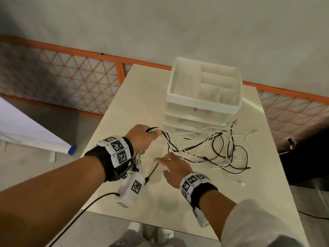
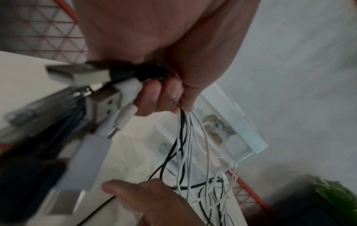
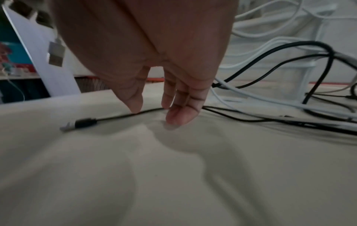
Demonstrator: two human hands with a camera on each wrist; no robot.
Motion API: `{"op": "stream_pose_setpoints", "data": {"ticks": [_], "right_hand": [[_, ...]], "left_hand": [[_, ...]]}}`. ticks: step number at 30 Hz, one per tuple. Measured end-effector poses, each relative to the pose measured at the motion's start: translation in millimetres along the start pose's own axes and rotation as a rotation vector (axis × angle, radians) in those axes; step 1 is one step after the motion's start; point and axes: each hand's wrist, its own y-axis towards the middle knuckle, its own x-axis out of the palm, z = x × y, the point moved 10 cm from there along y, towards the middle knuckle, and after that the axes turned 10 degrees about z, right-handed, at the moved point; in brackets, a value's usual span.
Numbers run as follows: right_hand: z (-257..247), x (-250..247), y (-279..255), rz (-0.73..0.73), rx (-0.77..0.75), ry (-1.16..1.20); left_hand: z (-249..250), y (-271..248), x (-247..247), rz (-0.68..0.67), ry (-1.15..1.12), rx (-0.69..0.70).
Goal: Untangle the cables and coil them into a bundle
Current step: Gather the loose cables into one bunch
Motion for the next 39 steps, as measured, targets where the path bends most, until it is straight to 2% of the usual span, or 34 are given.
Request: {"op": "stream_pose_setpoints", "data": {"ticks": [5,10,15,20,27,32,35,39], "right_hand": [[-9,8,-1,0.040,-0.017,-0.211],[-10,7,-16,0.135,-0.088,-0.334],[1,10,-28,0.145,-0.130,-0.429],[4,9,-32,0.108,-0.136,-0.386],[7,9,-34,0.061,-0.064,-0.230],[-8,-19,-38,0.123,-0.146,0.024],[-27,-69,-36,0.262,-0.216,0.150],[-44,-147,-49,0.532,-0.311,0.305]], "left_hand": [[-34,0,1,0.013,0.005,-0.080],[-36,-1,2,0.016,0.028,-0.092],[-32,-1,14,-0.015,0.037,-0.100],[-32,-3,30,-0.053,0.062,-0.098],[-32,-6,41,-0.078,0.065,-0.086],[-14,-10,44,-0.108,0.074,0.038],[14,-15,49,-0.141,0.149,0.199],[59,-26,50,-0.125,0.247,0.384]]}}
